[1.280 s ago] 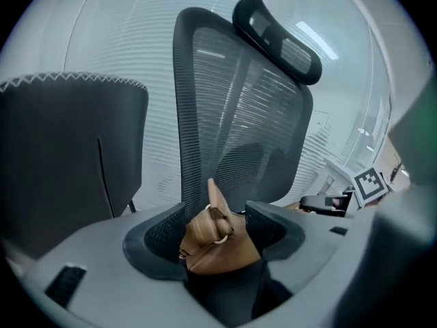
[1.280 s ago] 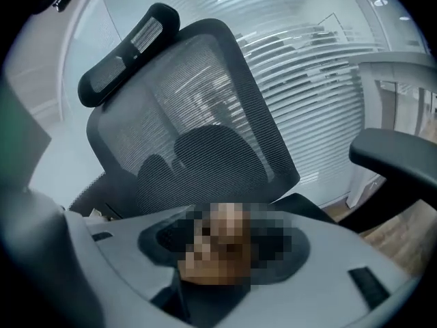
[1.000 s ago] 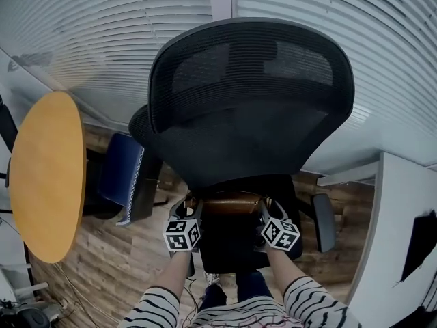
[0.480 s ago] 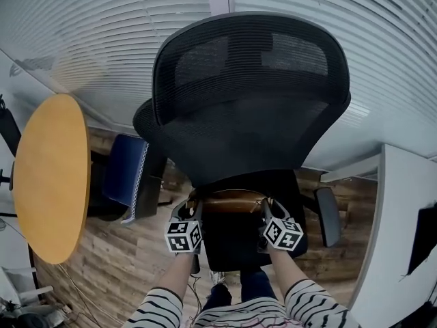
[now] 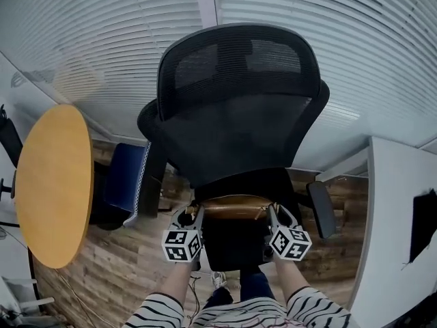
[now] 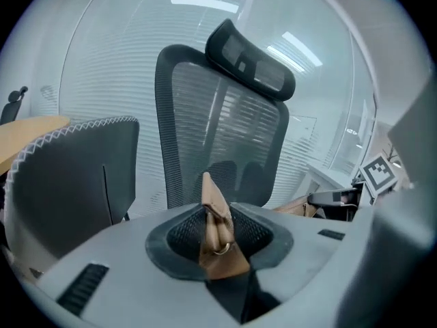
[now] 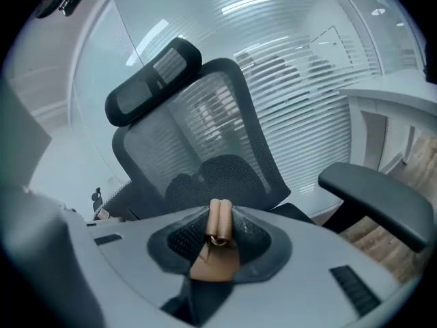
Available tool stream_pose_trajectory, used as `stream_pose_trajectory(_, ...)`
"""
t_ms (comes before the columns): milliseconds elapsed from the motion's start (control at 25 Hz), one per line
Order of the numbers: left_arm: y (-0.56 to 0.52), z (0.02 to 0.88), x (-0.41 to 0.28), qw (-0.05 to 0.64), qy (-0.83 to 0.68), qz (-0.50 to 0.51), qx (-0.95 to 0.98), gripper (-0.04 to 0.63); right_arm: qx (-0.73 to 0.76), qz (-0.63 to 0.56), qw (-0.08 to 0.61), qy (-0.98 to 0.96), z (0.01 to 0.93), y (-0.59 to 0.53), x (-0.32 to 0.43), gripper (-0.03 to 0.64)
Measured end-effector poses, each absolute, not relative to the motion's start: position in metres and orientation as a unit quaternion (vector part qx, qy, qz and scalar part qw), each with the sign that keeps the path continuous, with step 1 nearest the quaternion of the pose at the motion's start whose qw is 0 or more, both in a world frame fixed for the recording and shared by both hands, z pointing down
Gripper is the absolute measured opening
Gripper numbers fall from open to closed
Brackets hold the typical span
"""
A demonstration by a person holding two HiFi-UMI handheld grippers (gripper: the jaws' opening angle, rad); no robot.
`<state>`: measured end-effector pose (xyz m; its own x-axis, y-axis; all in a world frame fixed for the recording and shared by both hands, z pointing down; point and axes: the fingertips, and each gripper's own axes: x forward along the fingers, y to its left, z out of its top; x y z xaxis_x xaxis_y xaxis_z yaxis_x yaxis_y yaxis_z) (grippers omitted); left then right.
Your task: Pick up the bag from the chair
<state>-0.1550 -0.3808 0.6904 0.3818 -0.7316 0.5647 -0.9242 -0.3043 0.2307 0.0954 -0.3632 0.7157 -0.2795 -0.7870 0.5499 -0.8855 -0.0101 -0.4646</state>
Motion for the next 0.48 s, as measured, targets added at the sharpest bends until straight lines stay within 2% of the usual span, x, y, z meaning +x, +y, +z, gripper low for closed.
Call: stream_pose_trajectory(480, -0.325, 0.604, -0.127, 0.221, -0.478, 0.144, 0.838, 0.123, 0.633, 0.338, 0.044, -0.695, 0.62, -0.281, 0.12, 0.11)
